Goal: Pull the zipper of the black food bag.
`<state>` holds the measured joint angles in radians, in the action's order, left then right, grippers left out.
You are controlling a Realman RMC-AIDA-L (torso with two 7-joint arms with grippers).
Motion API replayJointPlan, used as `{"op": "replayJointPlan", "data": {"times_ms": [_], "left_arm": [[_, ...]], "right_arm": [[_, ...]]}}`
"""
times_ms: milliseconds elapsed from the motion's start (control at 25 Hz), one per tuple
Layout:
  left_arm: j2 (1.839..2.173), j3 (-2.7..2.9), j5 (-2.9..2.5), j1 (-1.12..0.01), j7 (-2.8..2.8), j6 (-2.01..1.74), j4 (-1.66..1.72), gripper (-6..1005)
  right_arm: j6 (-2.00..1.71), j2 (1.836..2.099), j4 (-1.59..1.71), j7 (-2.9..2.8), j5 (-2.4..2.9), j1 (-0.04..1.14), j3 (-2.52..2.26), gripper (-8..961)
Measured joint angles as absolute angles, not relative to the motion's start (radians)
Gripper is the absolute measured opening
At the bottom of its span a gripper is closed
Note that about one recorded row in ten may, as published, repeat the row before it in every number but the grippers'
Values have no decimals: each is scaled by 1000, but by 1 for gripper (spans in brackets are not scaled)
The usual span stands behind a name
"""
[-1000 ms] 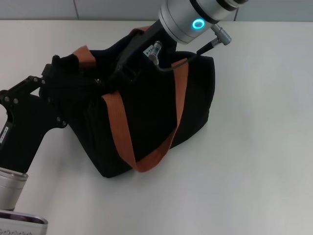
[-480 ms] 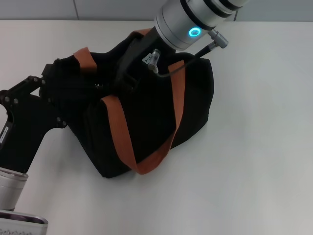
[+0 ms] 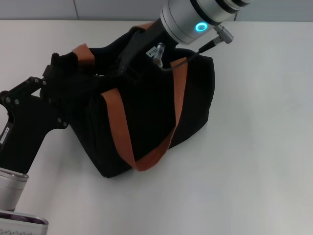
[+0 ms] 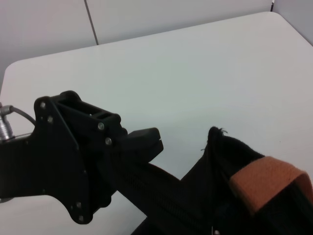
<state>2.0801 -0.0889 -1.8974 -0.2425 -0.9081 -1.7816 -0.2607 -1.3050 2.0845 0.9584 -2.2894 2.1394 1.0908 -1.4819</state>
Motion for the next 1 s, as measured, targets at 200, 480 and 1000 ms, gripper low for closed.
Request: {"op": "replayJointPlan", "data": {"times_ms": [200, 480, 1000], "left_arm": [[2080, -89, -1898, -242, -908, -1782, -261, 107], [2080, -87, -1898, -240, -908, -1778, -261, 108], [2080, -87, -1894, -234, -908, -1766, -268, 110]], "right_arm": [[-1309, 2084, 969, -2267, 2139, 1078, -1481, 93], [-1297, 2085, 1024, -2237, 2140, 1025, -1480, 42], [-1292, 2084, 1089, -2221, 2133, 961, -1445, 0]]}}
